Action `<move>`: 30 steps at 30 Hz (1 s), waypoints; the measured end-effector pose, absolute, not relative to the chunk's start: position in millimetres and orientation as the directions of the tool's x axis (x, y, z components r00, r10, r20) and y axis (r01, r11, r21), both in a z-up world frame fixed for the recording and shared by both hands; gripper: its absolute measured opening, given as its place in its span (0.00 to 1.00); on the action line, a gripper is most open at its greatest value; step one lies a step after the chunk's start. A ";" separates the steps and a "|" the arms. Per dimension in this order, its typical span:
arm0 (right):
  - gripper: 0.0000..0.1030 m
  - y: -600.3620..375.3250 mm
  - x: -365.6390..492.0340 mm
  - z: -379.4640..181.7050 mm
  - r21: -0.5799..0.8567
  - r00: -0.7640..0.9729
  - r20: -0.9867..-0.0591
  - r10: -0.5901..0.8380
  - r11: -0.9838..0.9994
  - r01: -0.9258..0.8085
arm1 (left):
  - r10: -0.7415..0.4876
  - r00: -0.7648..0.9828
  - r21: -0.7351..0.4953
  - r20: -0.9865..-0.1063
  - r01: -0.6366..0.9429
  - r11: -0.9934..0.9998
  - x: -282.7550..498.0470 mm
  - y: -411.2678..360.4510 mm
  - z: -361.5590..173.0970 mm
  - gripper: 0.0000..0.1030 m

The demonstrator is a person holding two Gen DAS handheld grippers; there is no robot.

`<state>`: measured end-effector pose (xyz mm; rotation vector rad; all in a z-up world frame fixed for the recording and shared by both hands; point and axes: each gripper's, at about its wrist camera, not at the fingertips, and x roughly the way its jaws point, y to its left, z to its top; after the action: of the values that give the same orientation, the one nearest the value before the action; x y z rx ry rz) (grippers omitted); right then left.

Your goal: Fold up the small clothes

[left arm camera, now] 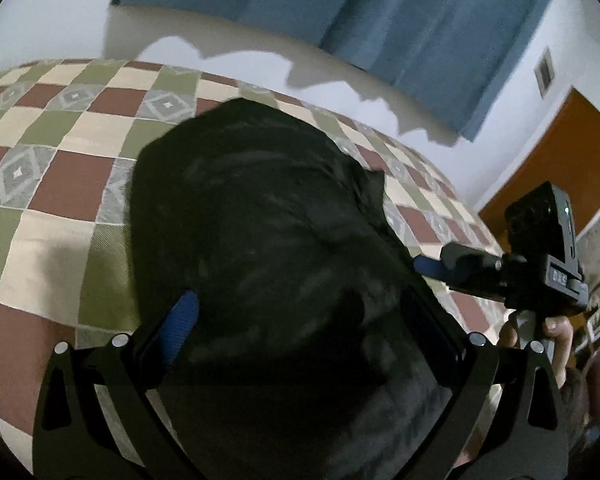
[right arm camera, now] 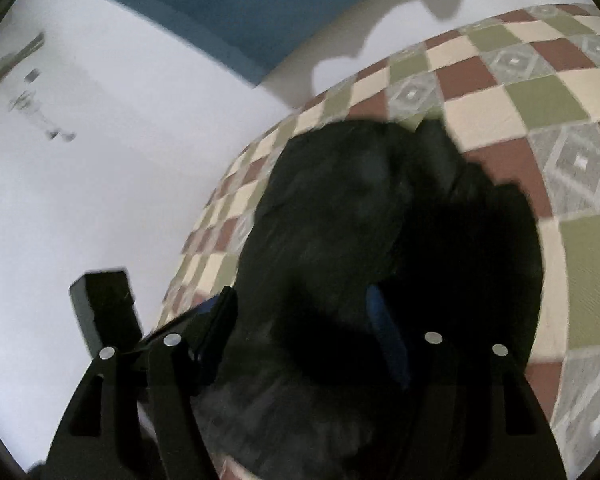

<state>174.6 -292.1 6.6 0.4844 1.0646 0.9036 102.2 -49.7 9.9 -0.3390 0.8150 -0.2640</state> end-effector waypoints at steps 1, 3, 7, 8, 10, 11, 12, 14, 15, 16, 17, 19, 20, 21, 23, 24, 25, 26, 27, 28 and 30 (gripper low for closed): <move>0.66 -290.9 172.7 -2.2 0.729 0.167 -0.548 0.820 0.566 -0.386 | -0.352 0.640 -0.379 -0.683 0.102 0.920 103.6 -54.5 4.3 0.97; 0.66 -291.2 170.7 -20.4 0.716 0.159 -0.580 0.799 0.593 -0.368 | -0.311 0.617 -0.326 -0.723 0.092 0.941 110.3 -61.3 -7.4 0.97; 0.66 -293.6 174.7 -39.9 0.739 0.156 -0.564 0.811 0.580 -0.342 | -0.273 0.599 -0.278 -0.753 0.086 0.957 115.9 -67.0 -25.0 0.97; 0.66 -293.2 173.0 -39.7 0.733 0.155 -0.569 0.808 0.583 -0.349 | -0.268 0.599 -0.271 -0.754 0.088 0.959 115.7 -66.9 -27.2 0.97; 0.66 -290.6 171.7 -41.6 0.722 0.158 -0.576 0.802 0.590 -0.362 | -0.264 0.597 -0.267 -0.758 0.086 0.960 116.8 -66.7 -32.6 0.97; 0.66 -288.8 171.1 -43.0 0.716 0.160 -0.580 0.799 0.593 -0.368 | -0.263 0.597 -0.265 -0.758 0.087 0.960 116.3 -66.7 -34.0 0.97; 0.66 -288.1 169.4 -43.2 0.712 0.161 -0.583 0.797 0.596 -0.373 | -0.261 0.596 -0.262 -0.759 0.088 0.961 116.7 -66.5 -35.5 0.97; 0.66 -284.7 179.4 -45.8 0.713 0.158 -0.581 0.798 0.593 -0.375 | -0.257 0.595 -0.255 -0.762 0.090 0.963 116.8 -66.9 -36.9 0.97; 0.66 -284.8 180.6 -46.2 0.717 0.157 -0.578 0.801 0.590 -0.371 | -0.256 0.596 -0.252 -0.761 0.091 0.963 115.6 -67.9 -36.9 0.97; 0.66 -285.2 181.2 -46.4 0.723 0.156 -0.573 0.805 0.586 -0.366 | -0.254 0.598 -0.249 -0.761 0.092 0.964 115.3 -67.7 -36.8 0.97; 0.66 -285.4 182.3 -46.9 0.729 0.156 -0.568 0.808 0.582 -0.362 | -0.252 0.599 -0.248 -0.760 0.092 0.964 114.5 -68.9 -36.7 0.97; 0.66 -285.4 182.2 -48.0 0.732 0.159 -0.563 0.811 0.579 -0.360 | -0.249 0.604 -0.243 -0.757 0.094 0.965 113.6 -69.2 -36.4 0.97; 0.66 -285.3 182.0 -48.2 0.731 0.161 -0.563 0.811 0.579 -0.361 | -0.248 0.606 -0.241 -0.756 0.094 0.966 114.2 -68.5 -36.2 0.97; 0.66 -284.2 182.4 -48.4 0.730 0.163 -0.563 0.811 0.579 -0.362 | -0.247 0.607 -0.240 -0.755 0.095 0.966 114.5 -68.7 -35.8 0.97; 0.66 -283.3 183.9 -48.7 0.730 0.165 -0.561 0.811 0.579 -0.363 | -0.246 0.610 -0.238 -0.754 0.095 0.967 113.8 -68.9 -35.9 0.97; 0.66 -284.0 183.7 -49.1 0.731 0.166 -0.560 0.812 0.578 -0.363 | -0.245 0.611 -0.238 -0.753 0.095 0.967 113.5 -68.9 -35.9 0.97; 0.66 -284.9 183.7 -49.6 0.732 0.167 -0.558 0.813 0.577 -0.362 | -0.244 0.612 -0.237 -0.752 0.095 0.967 112.7 -69.4 -35.7 0.97; 0.66 -279.5 186.5 -51.8 0.734 0.167 -0.556 0.814 0.576 -0.361 | -0.243 0.614 -0.234 -0.751 0.095 0.967 112.5 -69.5 -35.5 0.97; 0.66 -278.1 186.4 -52.4 0.735 0.168 -0.555 0.815 0.575 -0.360 | -0.241 0.617 -0.232 -0.749 0.096 0.968 111.8 -69.8 -35.2 0.97; 0.66 -278.0 186.0 -52.5 0.736 0.169 -0.554 0.815 0.574 -0.360 | -0.239 0.621 -0.230 -0.746 0.096 0.968 111.0 -70.0 -34.6 0.97; 0.66 -286.8 180.5 -51.3 0.738 0.175 -0.548 0.818 0.571 -0.359 | -0.239 0.630 -0.230 -0.739 0.098 0.968 109.1 -69.3 -33.6 0.97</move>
<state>180.5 -286.8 -51.3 0.5045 1.1026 0.8852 109.1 -69.3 -33.6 -0.1738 0.8696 -0.1943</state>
